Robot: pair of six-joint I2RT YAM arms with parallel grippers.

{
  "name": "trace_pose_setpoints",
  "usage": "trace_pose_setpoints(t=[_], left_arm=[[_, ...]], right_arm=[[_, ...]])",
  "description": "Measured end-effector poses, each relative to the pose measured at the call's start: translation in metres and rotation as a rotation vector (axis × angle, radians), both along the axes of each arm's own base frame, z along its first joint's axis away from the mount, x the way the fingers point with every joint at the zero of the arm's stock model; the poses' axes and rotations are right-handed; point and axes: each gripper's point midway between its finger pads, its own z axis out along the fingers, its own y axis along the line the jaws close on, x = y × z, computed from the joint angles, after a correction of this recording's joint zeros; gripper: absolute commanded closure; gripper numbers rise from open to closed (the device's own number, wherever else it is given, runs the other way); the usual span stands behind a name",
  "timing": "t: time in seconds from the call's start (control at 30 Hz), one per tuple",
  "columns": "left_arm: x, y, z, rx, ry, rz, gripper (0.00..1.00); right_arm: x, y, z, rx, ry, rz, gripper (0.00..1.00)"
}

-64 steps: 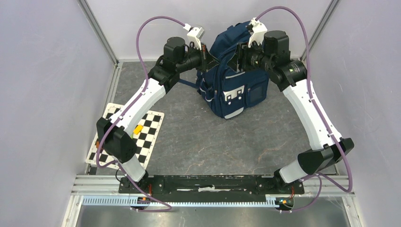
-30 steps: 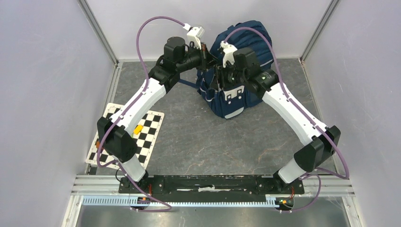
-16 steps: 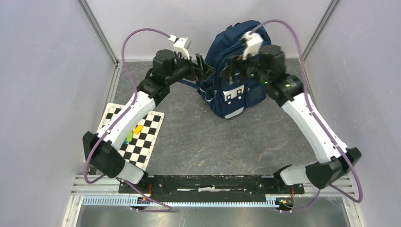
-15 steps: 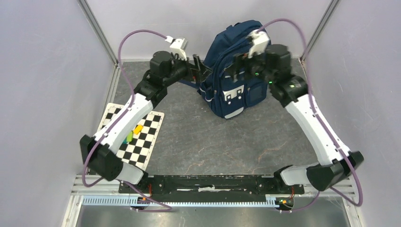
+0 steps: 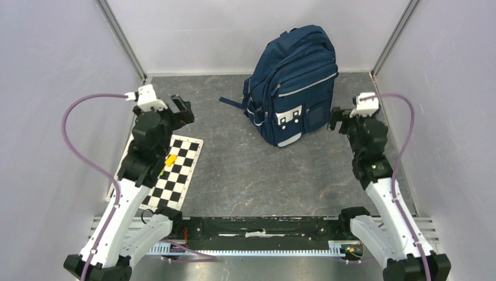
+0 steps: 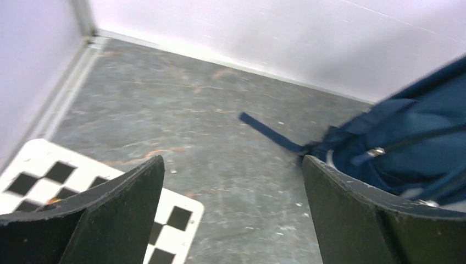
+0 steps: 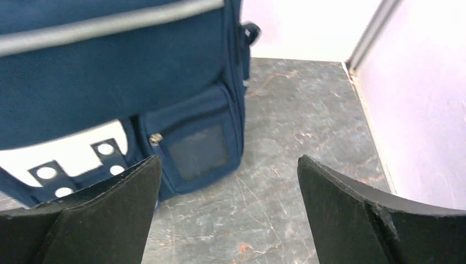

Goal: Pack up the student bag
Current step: Reset both arms

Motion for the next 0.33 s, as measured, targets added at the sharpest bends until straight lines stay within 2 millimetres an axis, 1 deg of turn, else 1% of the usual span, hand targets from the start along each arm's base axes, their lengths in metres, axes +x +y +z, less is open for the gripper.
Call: trace_pose_setpoints(t=[0.03,0.1,0.17,0.23,0.33], left_arm=[[-0.006,0.010,-0.001,0.011,-0.003,0.041,0.00],[-0.017,0.029,-0.002,0.033,-0.001,0.124,0.00],[-0.023,0.042,-0.005,0.048,0.011,0.186,0.00],[-0.026,0.051,-0.010,0.066,0.033,0.237,0.00],[-0.029,0.060,-0.021,0.097,0.078,0.286,0.00]], right_arm=[[-0.006,-0.005,-0.012,-0.003,-0.006,-0.023,0.02],[-0.015,-0.014,-0.030,-0.004,-0.040,-0.069,0.02],[-0.021,-0.022,-0.041,-0.004,-0.066,-0.109,0.02],[-0.023,-0.028,-0.043,-0.004,-0.089,-0.142,0.02],[-0.021,-0.033,-0.031,0.001,-0.141,-0.167,0.02]])
